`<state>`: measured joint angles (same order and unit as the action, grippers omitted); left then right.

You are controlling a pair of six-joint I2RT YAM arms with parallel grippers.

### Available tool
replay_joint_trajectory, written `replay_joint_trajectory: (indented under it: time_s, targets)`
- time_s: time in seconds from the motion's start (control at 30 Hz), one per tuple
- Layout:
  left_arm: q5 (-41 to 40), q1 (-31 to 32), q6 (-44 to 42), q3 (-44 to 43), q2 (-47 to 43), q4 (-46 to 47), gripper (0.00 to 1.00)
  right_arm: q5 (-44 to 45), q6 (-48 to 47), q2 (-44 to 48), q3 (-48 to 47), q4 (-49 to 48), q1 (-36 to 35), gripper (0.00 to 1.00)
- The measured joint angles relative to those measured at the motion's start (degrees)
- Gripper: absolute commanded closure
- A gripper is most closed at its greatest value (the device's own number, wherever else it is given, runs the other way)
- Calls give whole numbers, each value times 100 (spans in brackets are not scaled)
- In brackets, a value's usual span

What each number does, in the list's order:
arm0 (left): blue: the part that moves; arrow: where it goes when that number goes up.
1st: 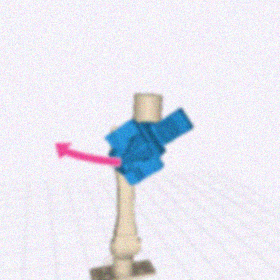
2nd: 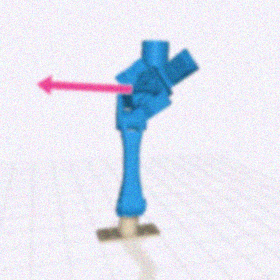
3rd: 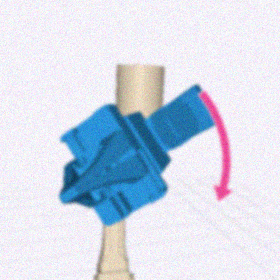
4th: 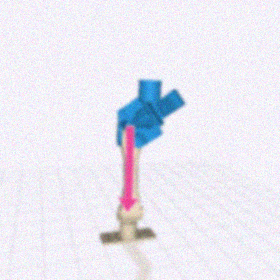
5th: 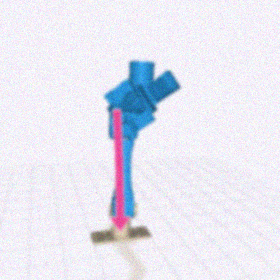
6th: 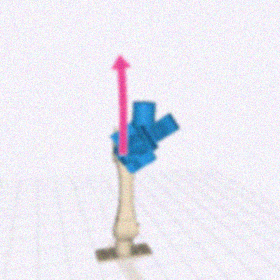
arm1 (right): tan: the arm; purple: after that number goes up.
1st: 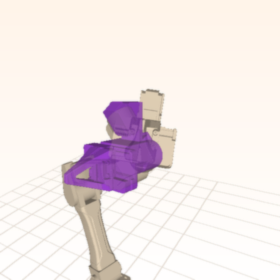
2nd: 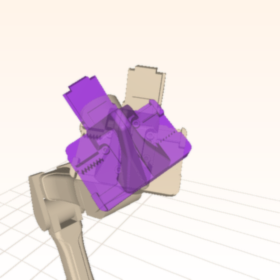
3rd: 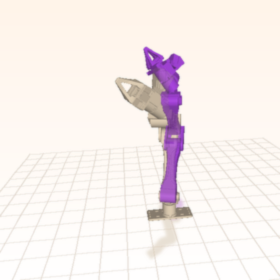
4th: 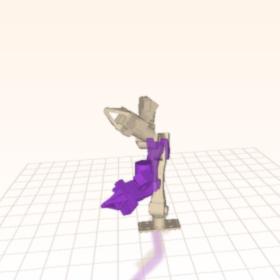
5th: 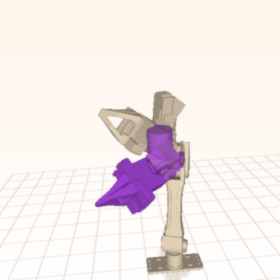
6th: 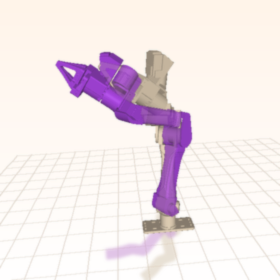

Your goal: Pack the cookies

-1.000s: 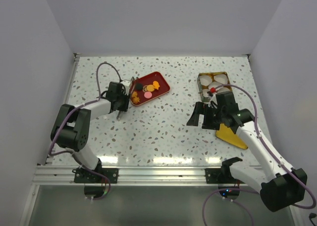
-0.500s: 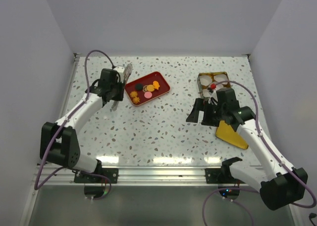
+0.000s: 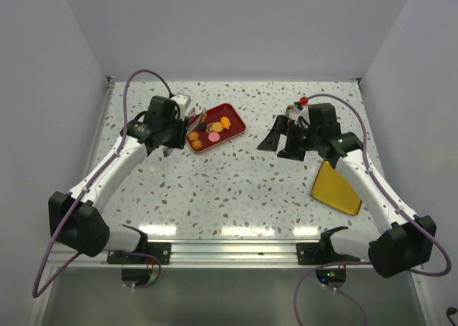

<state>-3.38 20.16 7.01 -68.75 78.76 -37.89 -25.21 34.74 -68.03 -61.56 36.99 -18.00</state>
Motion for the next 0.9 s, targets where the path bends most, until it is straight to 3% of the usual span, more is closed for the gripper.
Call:
replay_joint_trajectory:
  time_s: [0.23, 0.53, 0.9]
  targets:
    - [57, 212, 96, -33, -186, -291, 61, -310, 404, -660, -621, -553, -13, 1]
    - [20, 234, 92, -402, -122, -538, 49, -354, 409, -398, -326, -588, -33, 1]
    - [-337, 304, 138, -455, 507, -662, 49, -317, 210, -94, 13, -326, -33, 1]
